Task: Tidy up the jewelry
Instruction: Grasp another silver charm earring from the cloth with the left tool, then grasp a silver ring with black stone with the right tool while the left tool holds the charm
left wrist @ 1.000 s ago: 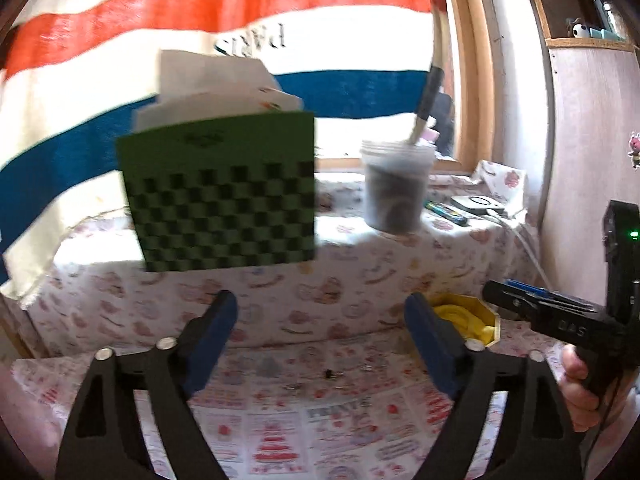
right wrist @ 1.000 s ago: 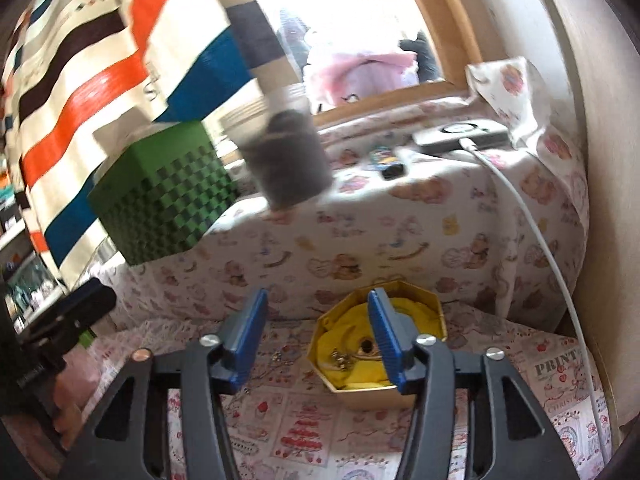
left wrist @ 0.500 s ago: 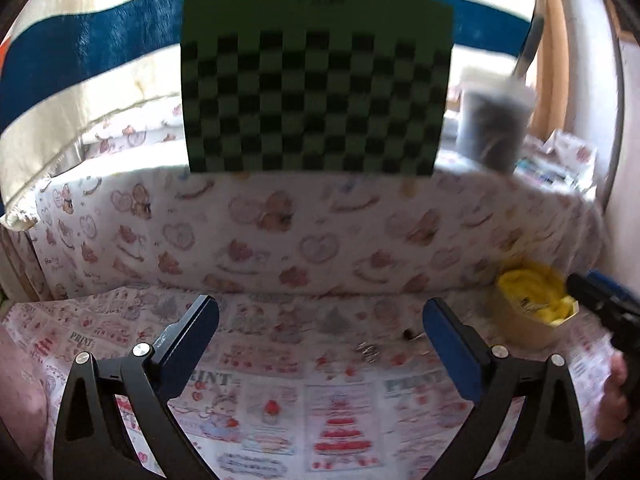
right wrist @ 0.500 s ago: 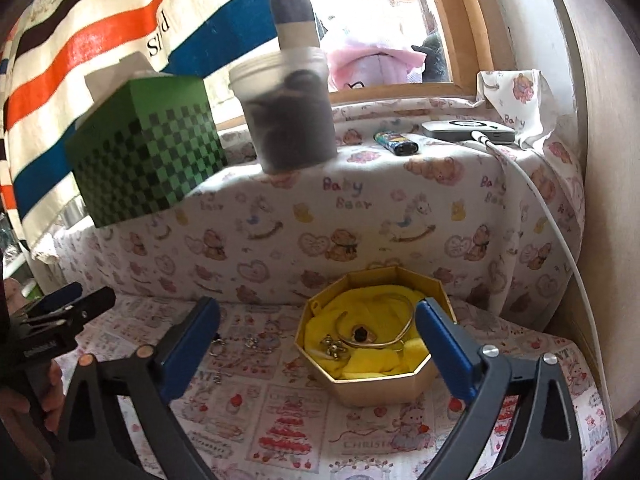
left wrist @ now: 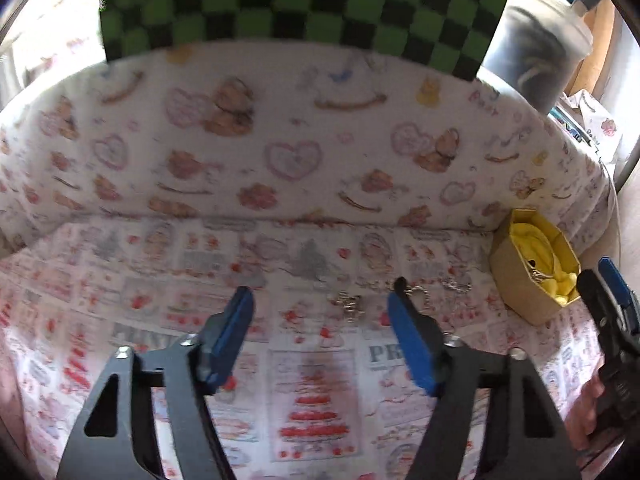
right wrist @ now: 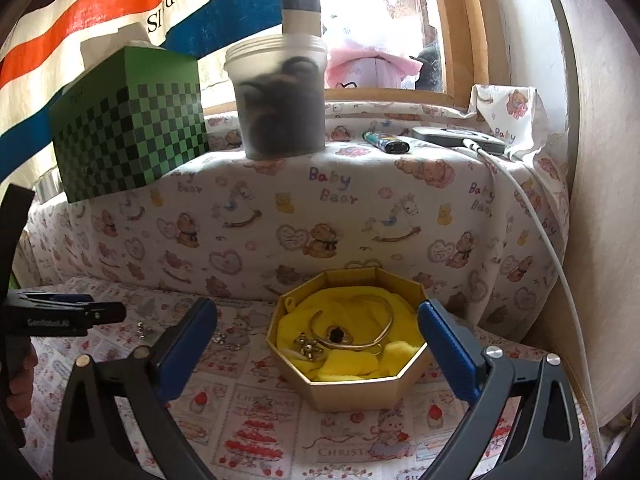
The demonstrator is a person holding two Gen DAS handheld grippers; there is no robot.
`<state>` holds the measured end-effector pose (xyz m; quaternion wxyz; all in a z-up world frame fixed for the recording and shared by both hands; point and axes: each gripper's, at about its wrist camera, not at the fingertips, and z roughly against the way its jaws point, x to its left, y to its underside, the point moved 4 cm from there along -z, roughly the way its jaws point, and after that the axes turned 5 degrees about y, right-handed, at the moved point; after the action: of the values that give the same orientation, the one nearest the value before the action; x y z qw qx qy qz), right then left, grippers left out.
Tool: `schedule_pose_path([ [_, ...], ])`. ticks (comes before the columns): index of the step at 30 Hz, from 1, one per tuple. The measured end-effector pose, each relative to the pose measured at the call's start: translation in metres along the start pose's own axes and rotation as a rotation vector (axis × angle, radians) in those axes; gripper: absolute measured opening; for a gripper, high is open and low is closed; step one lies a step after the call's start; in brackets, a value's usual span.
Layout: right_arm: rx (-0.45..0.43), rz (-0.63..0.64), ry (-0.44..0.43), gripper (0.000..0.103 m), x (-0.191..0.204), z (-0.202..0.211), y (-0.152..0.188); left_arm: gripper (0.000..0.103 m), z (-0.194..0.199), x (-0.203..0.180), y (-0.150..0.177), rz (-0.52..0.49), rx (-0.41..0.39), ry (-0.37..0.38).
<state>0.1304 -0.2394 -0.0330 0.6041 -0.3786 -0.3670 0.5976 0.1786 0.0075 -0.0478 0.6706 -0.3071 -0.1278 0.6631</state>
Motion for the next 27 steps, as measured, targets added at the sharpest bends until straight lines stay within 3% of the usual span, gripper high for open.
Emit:
schedule_pose_path([
  [7,0.000,0.024,0.004,0.101,0.003,0.000,0.001,0.032,-0.022,-0.018,-0.001,-0.045,0.049,-0.025],
  [10,0.009,0.008,-0.007,0.101,0.001,-0.001,0.000,0.029,-0.033,-0.023,0.003,-0.048,0.063,-0.040],
  [14,0.014,0.001,-0.003,0.101,-0.001,-0.003,-0.001,0.016,-0.043,-0.025,0.003,-0.044,0.067,-0.044],
  [17,0.022,-0.006,-0.007,0.101,-0.002,-0.005,-0.001,0.016,-0.038,-0.023,0.004,-0.034,0.065,-0.013],
  [20,0.025,-0.021,0.001,0.101,-0.005,-0.005,-0.002,0.016,-0.022,-0.017,0.006,-0.048,0.035,-0.030],
  [25,0.030,-0.051,0.003,0.101,-0.008,-0.004,-0.002,0.016,0.016,-0.017,0.014,-0.075,-0.090,-0.046],
  [27,0.035,-0.063,-0.002,0.101,-0.008,-0.003,-0.002,0.016,0.030,-0.017,0.018,-0.094,-0.163,-0.113],
])
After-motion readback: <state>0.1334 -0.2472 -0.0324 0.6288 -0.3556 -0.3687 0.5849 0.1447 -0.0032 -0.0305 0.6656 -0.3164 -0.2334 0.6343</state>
